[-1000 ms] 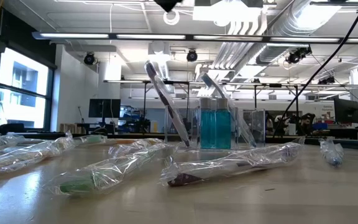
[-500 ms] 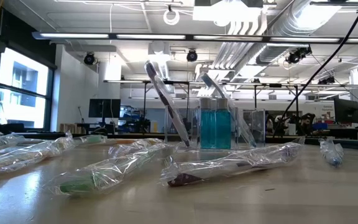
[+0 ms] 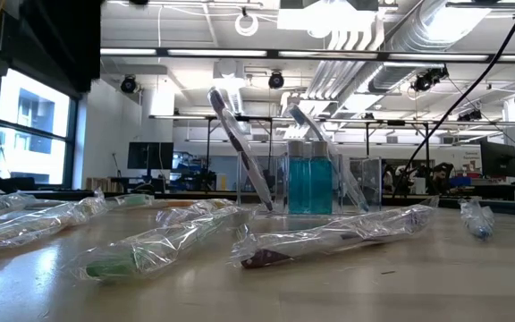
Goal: Pick & Place toothbrushing station
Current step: Put the bottom left orange toothbrush into the wire organizer
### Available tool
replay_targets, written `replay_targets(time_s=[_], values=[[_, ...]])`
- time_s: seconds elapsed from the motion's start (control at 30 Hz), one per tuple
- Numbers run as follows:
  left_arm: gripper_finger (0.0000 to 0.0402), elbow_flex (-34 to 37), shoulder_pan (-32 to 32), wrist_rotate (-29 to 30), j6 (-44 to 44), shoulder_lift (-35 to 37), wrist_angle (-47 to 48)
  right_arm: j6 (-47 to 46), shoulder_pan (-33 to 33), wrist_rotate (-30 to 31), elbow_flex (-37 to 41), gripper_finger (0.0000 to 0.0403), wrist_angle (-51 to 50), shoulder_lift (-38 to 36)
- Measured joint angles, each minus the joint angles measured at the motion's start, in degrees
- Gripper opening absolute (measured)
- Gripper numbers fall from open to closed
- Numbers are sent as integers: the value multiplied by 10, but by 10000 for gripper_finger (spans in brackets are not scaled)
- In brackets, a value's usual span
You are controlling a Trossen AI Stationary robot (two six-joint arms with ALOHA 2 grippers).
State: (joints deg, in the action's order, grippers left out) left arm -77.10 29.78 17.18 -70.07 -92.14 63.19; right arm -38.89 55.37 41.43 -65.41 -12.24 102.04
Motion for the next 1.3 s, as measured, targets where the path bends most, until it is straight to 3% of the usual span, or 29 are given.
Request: replay_targets(time_s=[0.13, 0.3, 0.4, 0.53, 0.8, 1.3], values=[[189, 48, -34, -16, -66, 0, -22, -5, 0, 0, 0, 109, -2, 0], [189, 119, -69, -137, -94, 0, -154, -5, 0, 0, 0, 109, -2, 0], [189, 141, -74, -164, -107, 0, -204, -5, 3, 0, 0, 109, -2, 0], [189, 158, -80, -167, -144, 0, -237, -5, 5, -3, 0, 109, -4, 0], [189, 160, -80, -166, -203, 0, -216, 6, 5, -12, 0, 109, -10, 0], [189, 167, -81, -147, -234, 0, -200, 42, 5, -11, 0, 109, -9, 0]])
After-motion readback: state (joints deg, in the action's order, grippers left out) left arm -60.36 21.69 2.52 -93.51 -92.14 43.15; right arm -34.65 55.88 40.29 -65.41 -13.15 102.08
